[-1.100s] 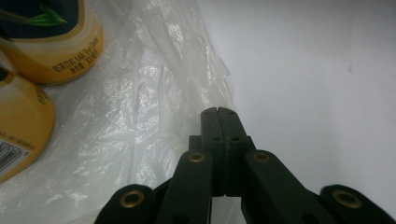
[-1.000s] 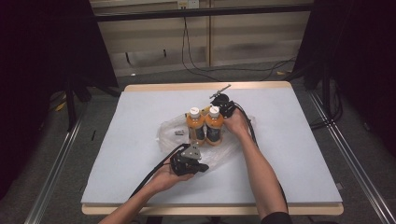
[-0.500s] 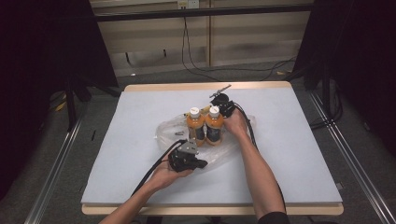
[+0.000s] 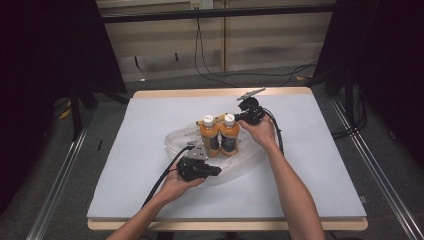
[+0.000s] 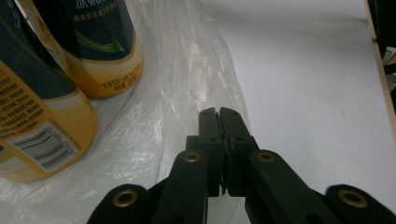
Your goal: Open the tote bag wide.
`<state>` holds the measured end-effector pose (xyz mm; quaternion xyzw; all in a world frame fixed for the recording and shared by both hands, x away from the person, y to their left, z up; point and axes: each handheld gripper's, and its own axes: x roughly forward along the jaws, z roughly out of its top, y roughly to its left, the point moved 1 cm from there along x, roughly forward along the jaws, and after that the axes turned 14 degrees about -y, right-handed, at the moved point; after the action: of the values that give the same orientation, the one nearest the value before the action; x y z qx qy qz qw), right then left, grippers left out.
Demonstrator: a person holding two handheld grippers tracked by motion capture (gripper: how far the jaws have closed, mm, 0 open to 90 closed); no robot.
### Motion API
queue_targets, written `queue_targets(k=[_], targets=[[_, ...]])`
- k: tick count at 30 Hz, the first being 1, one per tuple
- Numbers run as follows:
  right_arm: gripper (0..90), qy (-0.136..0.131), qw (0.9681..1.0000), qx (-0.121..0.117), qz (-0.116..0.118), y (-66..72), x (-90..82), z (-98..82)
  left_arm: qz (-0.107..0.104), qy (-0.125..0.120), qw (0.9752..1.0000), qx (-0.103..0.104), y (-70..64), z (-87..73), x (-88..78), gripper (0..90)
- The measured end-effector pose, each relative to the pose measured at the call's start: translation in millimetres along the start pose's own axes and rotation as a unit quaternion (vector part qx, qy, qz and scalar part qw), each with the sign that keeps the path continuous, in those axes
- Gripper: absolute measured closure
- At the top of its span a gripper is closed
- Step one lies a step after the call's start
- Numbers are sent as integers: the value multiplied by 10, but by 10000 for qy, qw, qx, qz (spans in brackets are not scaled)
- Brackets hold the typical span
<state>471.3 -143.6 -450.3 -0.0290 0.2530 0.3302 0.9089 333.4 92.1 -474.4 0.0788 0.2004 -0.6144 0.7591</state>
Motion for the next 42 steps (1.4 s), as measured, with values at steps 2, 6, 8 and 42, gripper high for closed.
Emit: queue_targets(k=[2, 6, 8, 42], targets=[[900, -64, 10000, -10, -15, -5, -88, 30, -6, -3, 10000, 36, 3, 19, -14, 879], [900, -339, 9994, -19, -1, -18, -279, 38, 62, -156, 9999, -5, 2, 38, -48, 863], [900, -457, 9989, -51, -15, -13, -365, 25, 82, -230, 9997, 54, 0, 57, -80, 846], [75, -1541, 9880, -20, -74, 165, -1743, -612, 1191, -934, 9883, 168, -37, 182, -743, 43]])
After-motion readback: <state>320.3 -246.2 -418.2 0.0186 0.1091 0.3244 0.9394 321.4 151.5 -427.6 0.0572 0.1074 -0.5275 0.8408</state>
